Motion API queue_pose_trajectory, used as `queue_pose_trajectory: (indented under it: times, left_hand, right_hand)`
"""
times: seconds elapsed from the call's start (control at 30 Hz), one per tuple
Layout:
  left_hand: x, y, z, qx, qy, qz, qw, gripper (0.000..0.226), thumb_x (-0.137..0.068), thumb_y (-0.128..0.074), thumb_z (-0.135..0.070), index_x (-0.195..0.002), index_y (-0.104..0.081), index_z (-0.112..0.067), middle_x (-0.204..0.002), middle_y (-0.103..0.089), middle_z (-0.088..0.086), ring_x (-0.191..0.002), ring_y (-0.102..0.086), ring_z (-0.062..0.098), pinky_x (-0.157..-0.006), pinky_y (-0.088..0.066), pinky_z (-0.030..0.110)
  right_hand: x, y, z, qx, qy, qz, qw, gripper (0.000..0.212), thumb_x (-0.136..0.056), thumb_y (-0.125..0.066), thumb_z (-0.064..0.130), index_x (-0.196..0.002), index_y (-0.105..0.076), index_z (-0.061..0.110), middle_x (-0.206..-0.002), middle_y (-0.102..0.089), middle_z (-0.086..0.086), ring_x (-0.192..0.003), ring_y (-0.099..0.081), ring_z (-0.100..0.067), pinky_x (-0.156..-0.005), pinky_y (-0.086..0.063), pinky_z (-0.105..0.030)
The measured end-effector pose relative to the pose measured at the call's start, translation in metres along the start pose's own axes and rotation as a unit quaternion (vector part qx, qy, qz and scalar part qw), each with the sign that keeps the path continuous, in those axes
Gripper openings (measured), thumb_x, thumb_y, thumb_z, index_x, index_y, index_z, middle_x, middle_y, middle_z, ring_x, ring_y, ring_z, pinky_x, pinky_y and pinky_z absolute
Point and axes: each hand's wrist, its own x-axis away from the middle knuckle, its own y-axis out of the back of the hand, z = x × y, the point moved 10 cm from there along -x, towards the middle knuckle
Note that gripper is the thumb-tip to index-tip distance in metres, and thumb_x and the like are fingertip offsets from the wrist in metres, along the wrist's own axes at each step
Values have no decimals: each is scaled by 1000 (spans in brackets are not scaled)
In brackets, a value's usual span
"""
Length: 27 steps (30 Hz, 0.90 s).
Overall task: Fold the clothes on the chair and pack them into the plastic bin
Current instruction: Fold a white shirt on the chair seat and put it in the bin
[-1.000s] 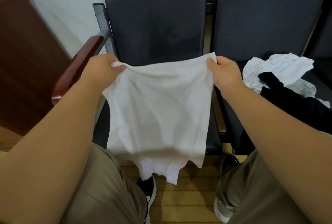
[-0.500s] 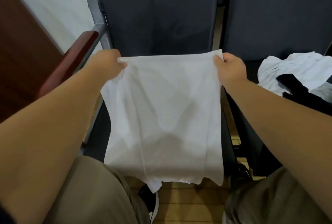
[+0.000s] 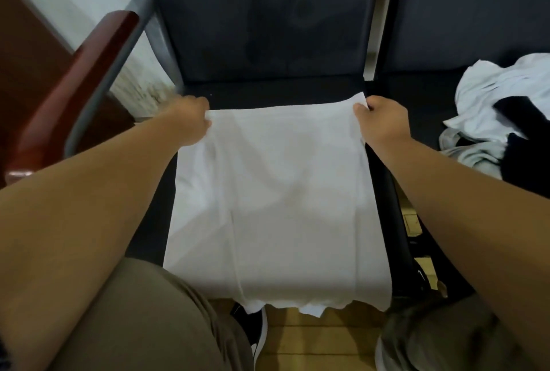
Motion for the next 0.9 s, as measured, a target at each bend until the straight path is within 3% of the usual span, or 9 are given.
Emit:
queue_pose_trajectory:
  times: [0.07,0.13,0.2,0.3,0.4,0.5,0.63,0.9]
  left_hand:
    - [4,6,-2,-9,7,-11,1000,41,-104,-58,-38,-137,-50,-15,-128,-55,13,-122,-53,37,-101,-47,50]
    - [10,11,-3,3,14,-17,1000,49,-102,-62,-35,-143,-46,-14,-138,-50,15,-131,-47,39,-108,-44,53]
    - [19,14,-2,25,30,-2,999,57,-102,-63,-34,-148,-41,-9,-147,-45,19,-137,-43,42,-112,-43,54]
    - [37,-5,0,42,53,84,994,77,-104,-59,-47,-160,-27,-5,-161,-35,21,-145,-40,43,-115,-40,52]
    - [55,-41,-1,54,27,178,982,96,-98,-50,-73,-167,-17,-15,-171,-22,14,-152,-35,38,-121,-35,52]
    - [64,-57,-3,47,-1,207,977,103,-94,-41,-83,-170,-6,-23,-177,1,10,-158,-25,37,-124,-28,51]
    - [61,-58,-3,53,9,190,980,101,-94,-36,-85,-169,-3,-24,-176,7,10,-160,-18,41,-125,-28,55]
    - [37,-59,3,63,31,172,983,92,-99,-22,-81,-169,8,-29,-176,18,5,-163,7,37,-127,-12,61]
  right_hand:
    - [5,4,6,29,9,-9,1000,18,-105,-52,21,-102,-69,16,-103,-67,-5,-88,-64,-23,-74,-47,-33]
    - [13,8,10,34,-1,-20,999,22,-104,-55,15,-123,-65,13,-126,-58,-10,-91,-62,-25,-77,-51,-35]
    - [23,11,19,54,8,-36,998,29,-102,-59,16,-131,-60,12,-137,-48,-11,-100,-61,-28,-83,-56,-40]
    - [43,4,47,105,98,-27,989,35,-101,-63,24,-134,-61,16,-139,-47,-7,-117,-56,-28,-94,-56,-41]
    - [65,-26,65,186,172,82,964,52,-104,-56,44,-149,-54,18,-154,-42,-5,-137,-45,-29,-111,-46,-42]
    - [82,-54,52,268,164,184,931,74,-103,-39,68,-163,-33,26,-173,-19,-6,-158,-16,-32,-128,-21,-47]
    - [84,-64,37,292,153,211,920,84,-99,-27,79,-169,-13,35,-178,1,-2,-163,4,-34,-132,-6,-50]
    - [58,-71,37,302,150,196,921,88,-95,-23,84,-169,-8,38,-178,5,1,-163,9,-34,-131,0,-53]
